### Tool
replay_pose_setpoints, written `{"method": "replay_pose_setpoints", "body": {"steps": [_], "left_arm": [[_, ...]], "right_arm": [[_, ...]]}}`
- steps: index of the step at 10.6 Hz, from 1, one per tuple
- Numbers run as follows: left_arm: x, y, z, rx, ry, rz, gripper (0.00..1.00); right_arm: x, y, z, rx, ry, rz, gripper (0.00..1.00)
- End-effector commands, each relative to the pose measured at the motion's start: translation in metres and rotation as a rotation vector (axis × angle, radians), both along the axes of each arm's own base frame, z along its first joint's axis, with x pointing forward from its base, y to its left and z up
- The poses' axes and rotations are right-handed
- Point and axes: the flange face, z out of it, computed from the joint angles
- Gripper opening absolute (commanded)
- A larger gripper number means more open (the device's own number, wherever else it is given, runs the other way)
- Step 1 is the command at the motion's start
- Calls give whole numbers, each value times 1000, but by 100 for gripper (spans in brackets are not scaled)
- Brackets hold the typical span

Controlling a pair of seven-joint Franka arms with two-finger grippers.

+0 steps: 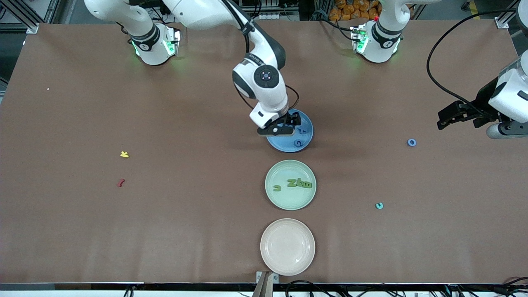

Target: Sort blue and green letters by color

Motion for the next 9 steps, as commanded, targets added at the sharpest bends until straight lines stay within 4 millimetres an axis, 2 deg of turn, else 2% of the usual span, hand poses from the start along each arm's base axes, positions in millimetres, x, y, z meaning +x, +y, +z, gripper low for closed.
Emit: {"method": "replay_pose_setpoints", "body": {"steps": [1, 3, 5, 6, 9], "left_arm": [[2, 6, 10, -15, -10, -16, 100], [1, 5, 11, -17, -13, -16, 100], [2, 7, 10, -15, -12, -15, 100], [2, 8, 10, -15, -10, -12, 100], [2, 10, 10, -16, -12, -9, 100]], "right_arm": [[74, -87, 43, -36, 17, 38, 100], [126, -182, 70, -38, 14, 77, 100], [158, -284, 94, -39, -14, 119, 100], [172, -335, 107, -47, -27, 113, 100], [190, -448, 154, -151, -69, 126, 100]]}}
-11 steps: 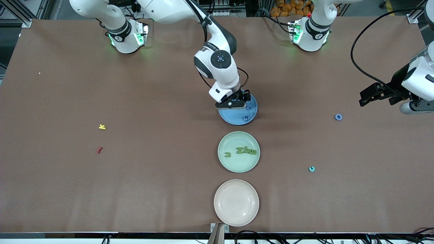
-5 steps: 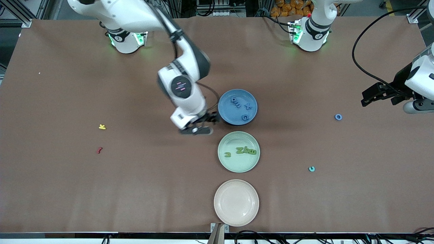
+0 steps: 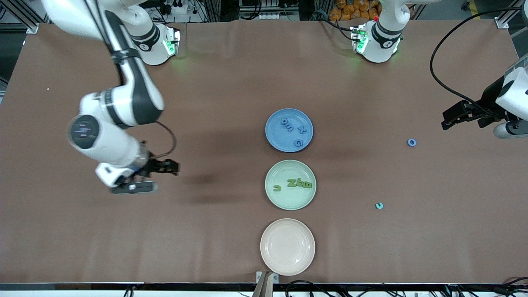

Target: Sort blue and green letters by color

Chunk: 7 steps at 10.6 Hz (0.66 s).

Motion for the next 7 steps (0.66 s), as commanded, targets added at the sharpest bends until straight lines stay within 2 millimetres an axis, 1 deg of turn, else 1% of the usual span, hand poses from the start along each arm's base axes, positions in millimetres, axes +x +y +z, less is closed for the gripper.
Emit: {"method": "replay_pose_setpoints", "body": {"steps": [1, 3, 4, 7], "left_arm": [[1, 3, 5, -14, 0, -21, 100], [1, 7, 5, -15, 0, -13, 100], [2, 7, 4, -16, 1, -13, 100], [2, 6, 2, -16, 5, -13, 100]], "right_arm": [[-8, -80, 50, -89, -47, 14, 100], [-18, -111, 82, -101, -37, -26, 100], [-25, -121, 107, -97, -44, -44, 100], [-61, -131, 178, -75, -21, -61, 100]]}}
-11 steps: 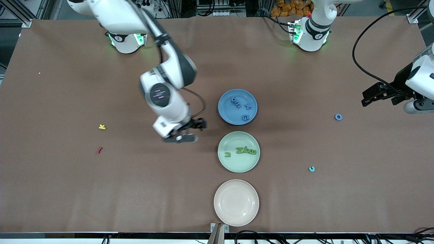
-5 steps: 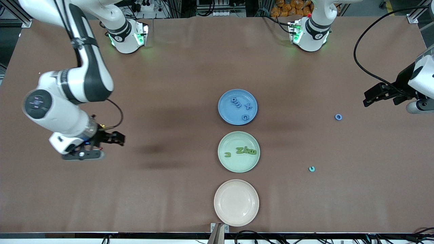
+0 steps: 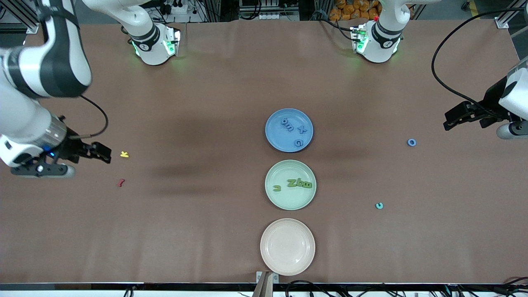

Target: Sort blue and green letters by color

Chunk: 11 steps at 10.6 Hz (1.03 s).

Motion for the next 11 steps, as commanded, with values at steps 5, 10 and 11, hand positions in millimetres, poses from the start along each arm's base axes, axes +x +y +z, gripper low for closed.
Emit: {"method": "replay_pose_setpoints", "body": {"steps": [5, 10, 11], "left_arm": [[1, 0, 6, -16, -2, -27, 100], [2, 1, 20, -17, -34, -25, 100], [2, 1, 20, -17, -35, -25, 100]], "right_arm": [[-56, -10, 135, -24, 31, 0, 100], [-62, -10, 155, -21, 0, 1, 100], [-63, -10, 156, -21, -1, 1, 100]]}}
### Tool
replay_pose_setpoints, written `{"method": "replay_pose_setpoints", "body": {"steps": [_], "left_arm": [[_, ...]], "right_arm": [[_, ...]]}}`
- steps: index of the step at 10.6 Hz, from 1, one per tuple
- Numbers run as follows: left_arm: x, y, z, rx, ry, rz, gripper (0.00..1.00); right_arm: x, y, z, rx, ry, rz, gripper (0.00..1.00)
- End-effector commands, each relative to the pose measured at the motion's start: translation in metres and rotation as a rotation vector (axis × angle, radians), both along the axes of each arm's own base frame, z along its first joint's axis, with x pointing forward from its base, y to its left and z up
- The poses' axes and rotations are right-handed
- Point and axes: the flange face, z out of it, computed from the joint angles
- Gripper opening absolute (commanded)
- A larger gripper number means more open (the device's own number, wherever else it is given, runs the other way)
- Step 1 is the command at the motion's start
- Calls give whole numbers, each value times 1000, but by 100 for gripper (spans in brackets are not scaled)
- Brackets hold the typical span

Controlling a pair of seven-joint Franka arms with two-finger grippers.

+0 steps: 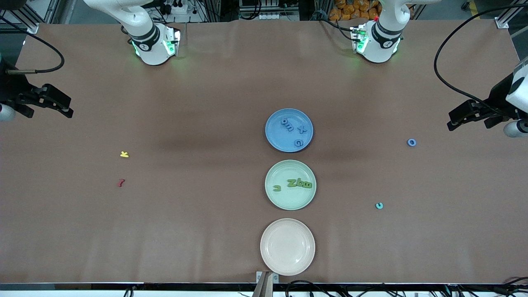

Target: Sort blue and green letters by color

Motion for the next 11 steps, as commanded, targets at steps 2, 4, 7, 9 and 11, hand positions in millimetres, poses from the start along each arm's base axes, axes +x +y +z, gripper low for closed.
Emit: {"method": "replay_pose_setpoints", "body": {"steps": [2, 4, 7, 9, 11], "left_arm": [[1, 0, 6, -15, -5, -26, 100], [0, -1, 6, -17, -5, -29, 100], [1, -1, 6, -17, -5, -27, 100], [1, -2, 6, -15, -6, -30, 100], [0, -3, 7, -15, -6, -31, 100]], "right_arm": [[-4, -2, 11, -12, -6, -7, 100], [-5, 0, 12, -13, -7, -1, 100], [-6, -1, 15, -13, -15, -2, 100], [-5, 1, 15, -14, -23, -3, 100], [-5, 2, 14, -12, -20, 0, 100]]}}
